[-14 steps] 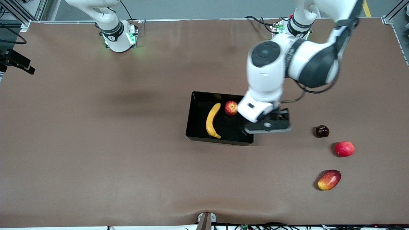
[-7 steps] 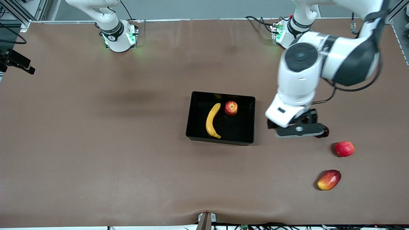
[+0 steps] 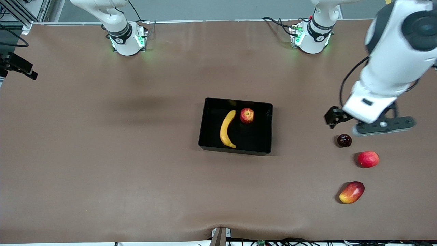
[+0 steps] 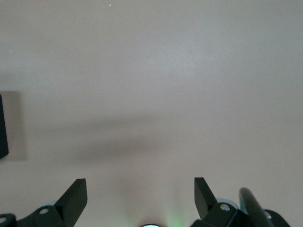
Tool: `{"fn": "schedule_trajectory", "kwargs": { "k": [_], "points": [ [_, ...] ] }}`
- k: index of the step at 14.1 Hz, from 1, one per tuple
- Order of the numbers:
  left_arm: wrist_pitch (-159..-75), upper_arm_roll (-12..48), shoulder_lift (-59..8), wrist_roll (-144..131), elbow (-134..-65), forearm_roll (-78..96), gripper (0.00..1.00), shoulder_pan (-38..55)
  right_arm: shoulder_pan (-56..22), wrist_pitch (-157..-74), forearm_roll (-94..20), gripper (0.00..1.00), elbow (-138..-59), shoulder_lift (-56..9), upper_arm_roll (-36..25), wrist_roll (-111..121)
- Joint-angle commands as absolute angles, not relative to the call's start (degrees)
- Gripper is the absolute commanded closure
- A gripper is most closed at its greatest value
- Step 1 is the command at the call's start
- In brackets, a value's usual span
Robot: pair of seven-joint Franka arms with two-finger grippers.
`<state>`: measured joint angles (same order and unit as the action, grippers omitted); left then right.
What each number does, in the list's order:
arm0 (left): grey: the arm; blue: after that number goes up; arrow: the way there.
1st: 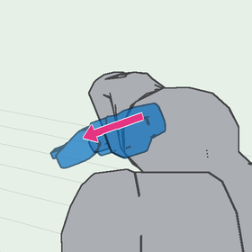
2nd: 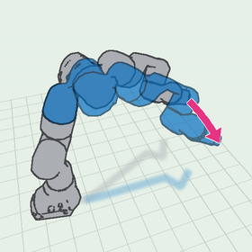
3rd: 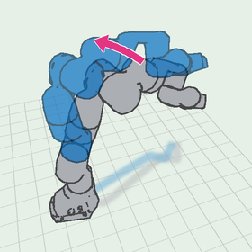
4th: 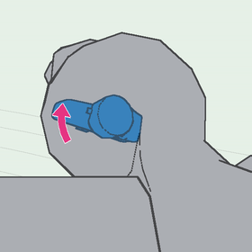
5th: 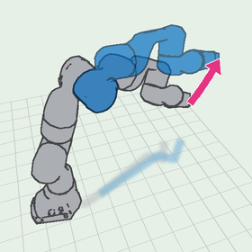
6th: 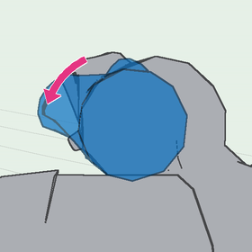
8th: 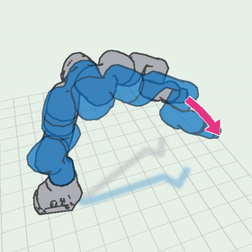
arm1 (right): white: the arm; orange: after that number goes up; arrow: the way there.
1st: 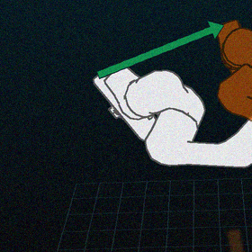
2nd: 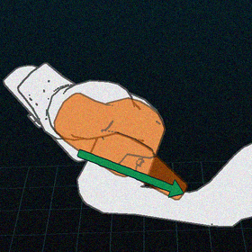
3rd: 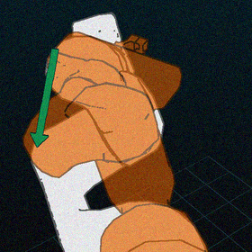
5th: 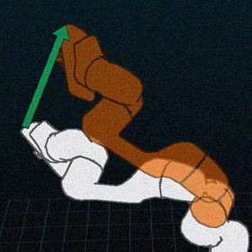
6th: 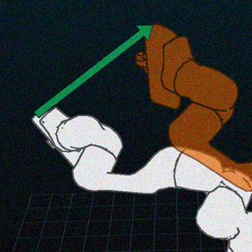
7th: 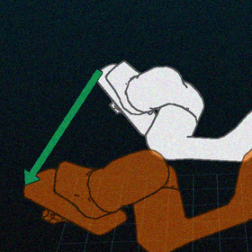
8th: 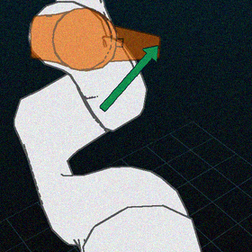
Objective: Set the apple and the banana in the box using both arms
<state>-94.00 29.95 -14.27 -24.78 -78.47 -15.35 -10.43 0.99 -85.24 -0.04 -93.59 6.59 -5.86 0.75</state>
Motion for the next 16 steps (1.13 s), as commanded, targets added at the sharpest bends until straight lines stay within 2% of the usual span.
{"fn": "schedule_trajectory", "kwargs": {
  "k": [1,3,5,10,12,16],
  "points": [
    [-91.9,30.6,-10.0,-19.4,-80.4,-11.5,0.0,-14.8,2.1,-85.0,-1.3,0.0,-93.6,6.9,-5.3,1.1],
    [-90.3,30.7,-8.4,-15.3,-80.6,-9.2,0.0,-17.7,2.0,-85.0,-1.3,0.0,-93.6,6.9,-5.2,1.1],
    [-89.0,28.2,-6.9,-11.2,-80.9,-8.1,0.0,-17.3,2.0,-85.0,-1.3,0.0,-93.6,6.9,-5.3,1.1],
    [-88.0,8.6,0.0,-8.4,-87.0,-2.1,0.0,-3.2,2.2,-84.8,-1.3,0.0,-93.6,6.9,-5.3,1.1],
    [-88.0,3.0,2.3,-5.5,-89.2,-2.0,0.0,1.8,2.2,-84.8,-1.3,0.0,-93.7,6.9,-5.2,1.1],
    [-87.9,2.6,5.0,-4.0,-92.6,-1.8,0.0,1.6,2.1,-84.9,-1.3,0.0,-93.6,6.9,-5.3,1.1]
  ]
}}
